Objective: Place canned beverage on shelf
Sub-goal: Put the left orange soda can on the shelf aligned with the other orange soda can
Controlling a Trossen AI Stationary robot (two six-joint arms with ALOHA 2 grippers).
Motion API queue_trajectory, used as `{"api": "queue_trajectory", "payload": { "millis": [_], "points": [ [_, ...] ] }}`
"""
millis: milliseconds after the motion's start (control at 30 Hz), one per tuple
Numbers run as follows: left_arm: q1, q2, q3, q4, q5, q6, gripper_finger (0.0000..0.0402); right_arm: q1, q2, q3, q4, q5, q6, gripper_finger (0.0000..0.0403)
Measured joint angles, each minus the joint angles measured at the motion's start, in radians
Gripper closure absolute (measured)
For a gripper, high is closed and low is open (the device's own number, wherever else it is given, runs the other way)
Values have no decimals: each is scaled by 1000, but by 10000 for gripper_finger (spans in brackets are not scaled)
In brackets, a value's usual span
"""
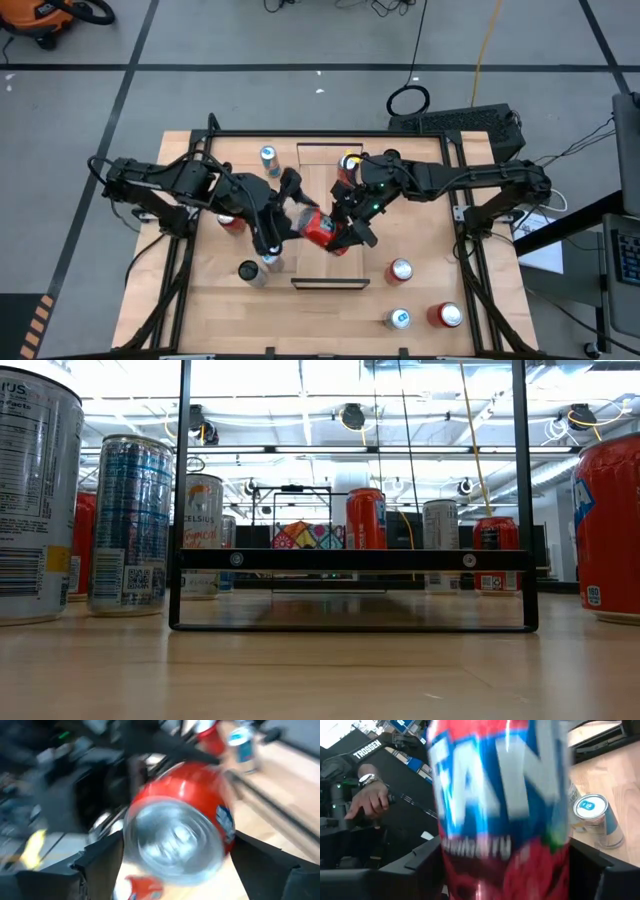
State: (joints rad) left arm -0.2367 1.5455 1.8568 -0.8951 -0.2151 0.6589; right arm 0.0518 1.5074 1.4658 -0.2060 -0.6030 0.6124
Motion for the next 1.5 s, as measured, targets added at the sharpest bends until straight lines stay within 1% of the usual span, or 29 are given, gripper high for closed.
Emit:
{"api": "queue_trajectory", "payload": {
  "millis": [67, 233, 400, 567, 667, 833, 900, 1033, 1167, 1267, 1367, 1433, 1500],
  "points": [
    [2, 0, 0, 0, -43, -23, 50, -5, 0, 0, 8, -2, -1, 122],
    [4, 2, 0, 1, -113, -77, 25, -11, -3, 1, 42, -2, -24, 122],
    [4, 2, 0, -33, -177, -197, 12, -22, -3, 1, 78, 2, -24, 129],
    [3, -15, -2, -120, -205, -371, 10, -39, -3, 1, 78, 26, -23, 131],
    [3, -37, -2, -188, -215, -507, 10, -46, -4, 2, 79, 28, -24, 132],
    [3, -88, -2, -264, -202, -748, 10, -59, -7, 2, 83, 28, -31, 132],
    [2, -118, -2, -271, -184, -829, 10, -67, -11, 2, 85, 51, -45, 132],
    [2, -170, -2, -230, -178, -938, 10, -88, -22, 2, 85, 118, -83, 132],
    [10, -214, -2, -132, -177, -1029, 10, -107, -28, 3, 88, 201, -155, 131],
    [39, -224, -2, -52, -162, -1091, 10, -124, -28, 3, 101, 214, -189, 131],
    [63, -222, -2, 5, -175, -1095, 10, -141, -28, 3, 130, 214, -229, 130],
    [70, -222, -2, 35, -214, -1063, 10, -156, -29, 3, 132, 210, -261, 130],
    [74, -222, -2, 91, -218, -1004, 10, -171, -29, 3, 129, 210, -284, 129]
  ]
}}
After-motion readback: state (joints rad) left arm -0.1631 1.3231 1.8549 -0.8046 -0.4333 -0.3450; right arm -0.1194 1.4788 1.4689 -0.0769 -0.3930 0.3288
